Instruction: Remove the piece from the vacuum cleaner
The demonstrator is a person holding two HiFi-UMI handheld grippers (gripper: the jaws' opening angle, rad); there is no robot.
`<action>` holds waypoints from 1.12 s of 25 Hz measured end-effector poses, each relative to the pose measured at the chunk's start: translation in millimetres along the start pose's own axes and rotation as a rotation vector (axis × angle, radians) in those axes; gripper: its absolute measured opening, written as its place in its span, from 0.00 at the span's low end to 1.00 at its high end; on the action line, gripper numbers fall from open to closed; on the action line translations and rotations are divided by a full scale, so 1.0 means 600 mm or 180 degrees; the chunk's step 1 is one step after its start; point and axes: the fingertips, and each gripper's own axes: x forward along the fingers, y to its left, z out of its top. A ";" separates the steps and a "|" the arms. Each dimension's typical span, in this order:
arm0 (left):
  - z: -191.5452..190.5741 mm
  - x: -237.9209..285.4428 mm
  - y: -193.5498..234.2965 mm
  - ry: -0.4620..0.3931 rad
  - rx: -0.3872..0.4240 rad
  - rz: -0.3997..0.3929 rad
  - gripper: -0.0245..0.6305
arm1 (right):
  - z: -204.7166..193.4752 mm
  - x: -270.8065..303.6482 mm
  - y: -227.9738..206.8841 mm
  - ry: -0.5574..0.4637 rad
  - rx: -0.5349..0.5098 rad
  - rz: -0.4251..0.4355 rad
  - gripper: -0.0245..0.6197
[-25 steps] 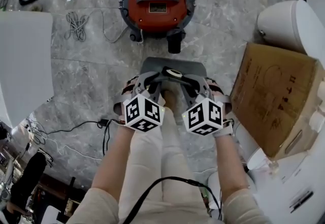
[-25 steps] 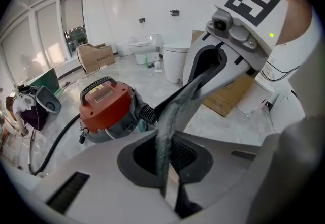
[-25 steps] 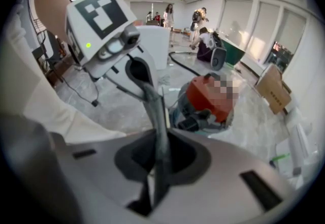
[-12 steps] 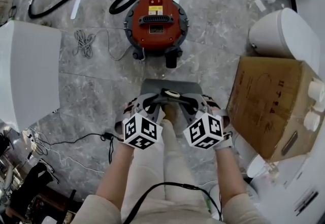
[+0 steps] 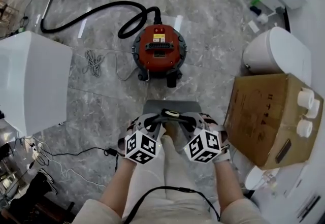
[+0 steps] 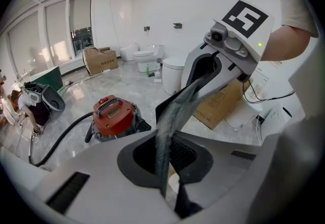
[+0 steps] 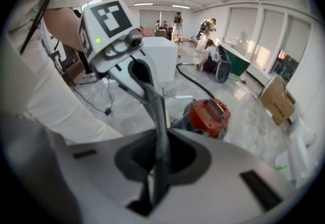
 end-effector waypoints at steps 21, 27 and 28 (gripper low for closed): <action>0.092 -0.141 -0.014 -0.0161 -0.0005 -0.0135 0.09 | 0.095 -0.141 0.004 -0.0194 -0.0010 0.0197 0.10; 0.110 -0.175 -0.006 -0.0222 0.0013 -0.0119 0.09 | 0.122 -0.166 0.002 -0.0215 -0.0081 0.0186 0.10; 0.112 -0.180 -0.006 -0.0227 0.0009 -0.0123 0.09 | 0.126 -0.170 0.003 -0.0217 -0.0089 0.0187 0.10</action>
